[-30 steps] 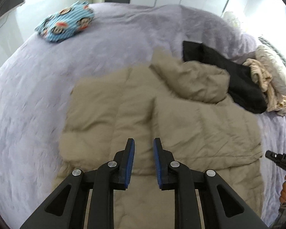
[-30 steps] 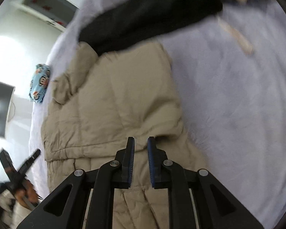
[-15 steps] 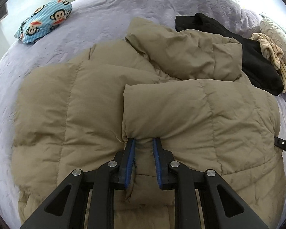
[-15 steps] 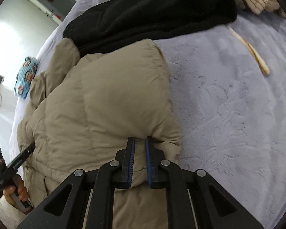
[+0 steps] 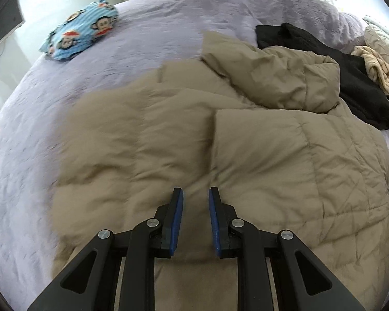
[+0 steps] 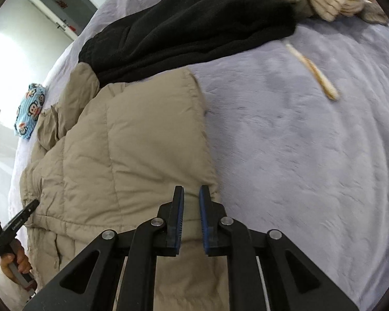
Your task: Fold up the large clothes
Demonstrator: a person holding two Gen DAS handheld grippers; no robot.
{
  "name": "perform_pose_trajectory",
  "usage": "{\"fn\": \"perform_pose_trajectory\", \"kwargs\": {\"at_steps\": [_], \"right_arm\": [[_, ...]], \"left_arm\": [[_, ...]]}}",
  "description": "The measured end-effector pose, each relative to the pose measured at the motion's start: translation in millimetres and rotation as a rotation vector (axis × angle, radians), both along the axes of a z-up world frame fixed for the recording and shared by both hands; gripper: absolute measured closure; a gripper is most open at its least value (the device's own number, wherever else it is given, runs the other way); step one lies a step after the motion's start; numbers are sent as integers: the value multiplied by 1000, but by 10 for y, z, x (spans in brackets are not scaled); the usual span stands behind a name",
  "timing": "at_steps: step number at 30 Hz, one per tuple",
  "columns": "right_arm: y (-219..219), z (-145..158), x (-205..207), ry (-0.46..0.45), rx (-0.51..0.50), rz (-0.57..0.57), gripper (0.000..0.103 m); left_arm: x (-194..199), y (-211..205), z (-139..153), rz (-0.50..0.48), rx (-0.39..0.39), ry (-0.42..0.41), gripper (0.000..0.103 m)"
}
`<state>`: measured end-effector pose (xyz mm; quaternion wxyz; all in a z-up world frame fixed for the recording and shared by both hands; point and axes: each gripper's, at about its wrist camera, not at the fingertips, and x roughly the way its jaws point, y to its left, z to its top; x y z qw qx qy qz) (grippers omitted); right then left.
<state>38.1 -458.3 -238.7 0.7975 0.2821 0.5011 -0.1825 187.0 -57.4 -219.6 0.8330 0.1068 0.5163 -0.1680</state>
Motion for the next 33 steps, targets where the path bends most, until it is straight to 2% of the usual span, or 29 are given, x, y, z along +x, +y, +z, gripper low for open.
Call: {"fn": "perform_pose_trajectory", "kwargs": {"at_steps": [5, 12, 13, 15, 17, 19, 21, 22, 24, 26, 33], "right_arm": [[-26, 101, -294, 20, 36, -37, 89], [273, 122, -723, 28, 138, -27, 86], [320, 123, -788, 27, 152, -25, 83], [415, 143, -937, 27, 176, -16, 66], [486, 177, -1055, 22, 187, -8, 56], [541, 207, -1146, 13, 201, 0, 56], [579, 228, -1201, 11, 212, 6, 56], [590, 227, -1208, 10, 216, 6, 56], [606, 215, -1265, 15, 227, 10, 55], [650, 194, -1324, 24, 234, 13, 55], [850, 166, -1576, 32, 257, 10, 40]], "left_arm": [[-269, 181, 159, 22, 7, 8, 81], [-757, 292, 316, 56, 8, 35, 81], [-846, 308, 337, 65, 13, 32, 81], [-1004, 339, 365, 77, 13, 35, 81], [-1137, 373, 387, 88, 8, 47, 81], [-1259, 411, 398, 99, 0, 64, 80], [-1362, 436, 402, 106, -11, 88, 34], [-1421, 461, 415, 118, -19, 89, 4], [-1569, 494, 473, 118, -41, 65, 3], [-1668, 501, 460, 114, -23, 82, 3], [-1988, 615, 383, 94, 29, 127, 2]]}}
